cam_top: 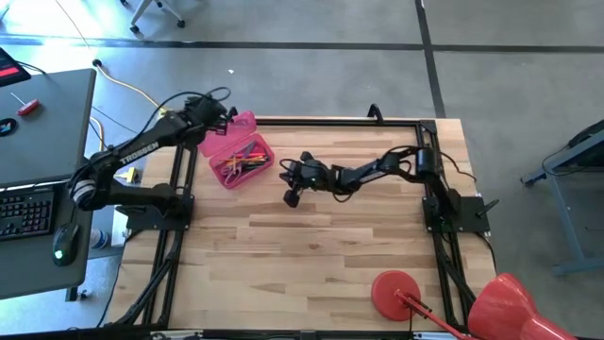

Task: Pick & place school supplies into a supply box
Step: Close the supply box

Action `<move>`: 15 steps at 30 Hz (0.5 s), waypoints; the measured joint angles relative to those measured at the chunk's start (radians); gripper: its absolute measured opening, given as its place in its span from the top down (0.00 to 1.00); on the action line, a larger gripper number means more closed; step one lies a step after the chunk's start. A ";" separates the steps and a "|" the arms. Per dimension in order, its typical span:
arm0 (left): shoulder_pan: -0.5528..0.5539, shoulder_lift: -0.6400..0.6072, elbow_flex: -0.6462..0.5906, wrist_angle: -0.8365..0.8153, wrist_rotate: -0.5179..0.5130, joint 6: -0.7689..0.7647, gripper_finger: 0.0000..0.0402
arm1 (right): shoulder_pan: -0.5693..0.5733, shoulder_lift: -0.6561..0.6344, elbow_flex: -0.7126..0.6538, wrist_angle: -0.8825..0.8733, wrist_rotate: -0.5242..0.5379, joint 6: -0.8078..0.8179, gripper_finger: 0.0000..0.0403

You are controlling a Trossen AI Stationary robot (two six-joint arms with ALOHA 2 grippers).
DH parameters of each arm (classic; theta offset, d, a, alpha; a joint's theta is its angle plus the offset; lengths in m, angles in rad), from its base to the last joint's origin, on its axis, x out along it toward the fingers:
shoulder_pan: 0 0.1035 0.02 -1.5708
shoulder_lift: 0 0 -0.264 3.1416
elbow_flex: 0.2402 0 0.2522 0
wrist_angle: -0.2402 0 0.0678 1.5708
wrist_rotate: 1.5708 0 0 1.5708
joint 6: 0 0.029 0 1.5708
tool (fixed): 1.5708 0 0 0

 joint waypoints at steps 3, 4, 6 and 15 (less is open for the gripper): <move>-0.044 0.004 0.000 -0.018 0.003 -0.026 0.97 | -0.007 0.031 0.045 -0.047 -0.001 0.000 1.00; -0.051 0.009 0.000 -0.016 0.054 -0.029 0.97 | -0.010 0.039 0.058 -0.058 -0.001 0.000 1.00; -0.051 0.022 0.000 0.001 0.127 -0.017 0.96 | -0.012 0.050 0.074 -0.063 -0.004 -0.004 1.00; -0.054 0.087 0.000 0.061 0.338 0.047 0.97 | -0.032 0.047 0.090 -0.150 -0.002 0.006 1.00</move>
